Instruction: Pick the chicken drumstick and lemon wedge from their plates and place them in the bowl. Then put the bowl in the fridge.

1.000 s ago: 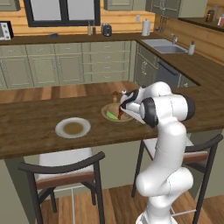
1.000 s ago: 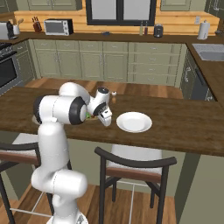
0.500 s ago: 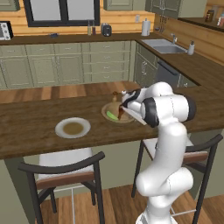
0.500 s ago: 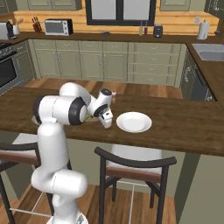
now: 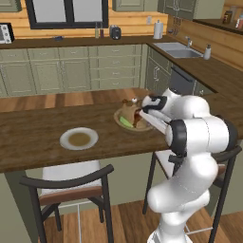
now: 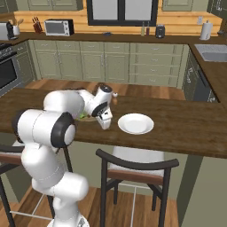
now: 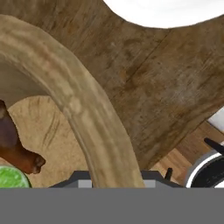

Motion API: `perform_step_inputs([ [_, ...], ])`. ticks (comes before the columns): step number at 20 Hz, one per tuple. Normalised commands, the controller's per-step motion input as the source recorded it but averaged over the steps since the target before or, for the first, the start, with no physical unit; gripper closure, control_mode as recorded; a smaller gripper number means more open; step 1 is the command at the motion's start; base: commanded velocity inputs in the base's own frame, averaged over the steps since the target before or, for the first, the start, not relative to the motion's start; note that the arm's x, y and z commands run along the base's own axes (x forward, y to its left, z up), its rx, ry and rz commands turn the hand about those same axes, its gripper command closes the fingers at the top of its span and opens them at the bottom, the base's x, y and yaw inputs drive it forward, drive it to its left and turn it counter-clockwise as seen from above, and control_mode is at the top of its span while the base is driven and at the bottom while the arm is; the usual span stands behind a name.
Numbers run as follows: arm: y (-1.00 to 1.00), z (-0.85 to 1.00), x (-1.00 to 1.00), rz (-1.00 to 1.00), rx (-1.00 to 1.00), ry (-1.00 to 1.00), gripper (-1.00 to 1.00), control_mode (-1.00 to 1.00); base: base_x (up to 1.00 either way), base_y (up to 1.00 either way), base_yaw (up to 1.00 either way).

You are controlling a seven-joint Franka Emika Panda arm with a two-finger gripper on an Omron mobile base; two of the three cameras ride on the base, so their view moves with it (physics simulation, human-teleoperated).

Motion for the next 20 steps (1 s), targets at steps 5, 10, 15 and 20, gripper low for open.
perform_step_inputs([
  [5, 0.38, 0.89, -1.00, -0.17, 0.00, 0.00, 1.00, -1.00, 0.00, 0.00, 0.00],
  [10, 0.71, 0.60, -1.00, -0.34, 0.00, -0.01, 1.00, -1.00, 0.00, 0.00, 0.00],
  [15, 0.43, 0.50, -1.00, -0.37, 0.00, 0.00, 1.00, -1.00, 0.00, 0.00, 0.00],
  [20, 0.06, 0.19, -1.00, -0.33, 0.00, 0.01, 1.00, -1.00, 0.00, 0.00, 0.00],
])
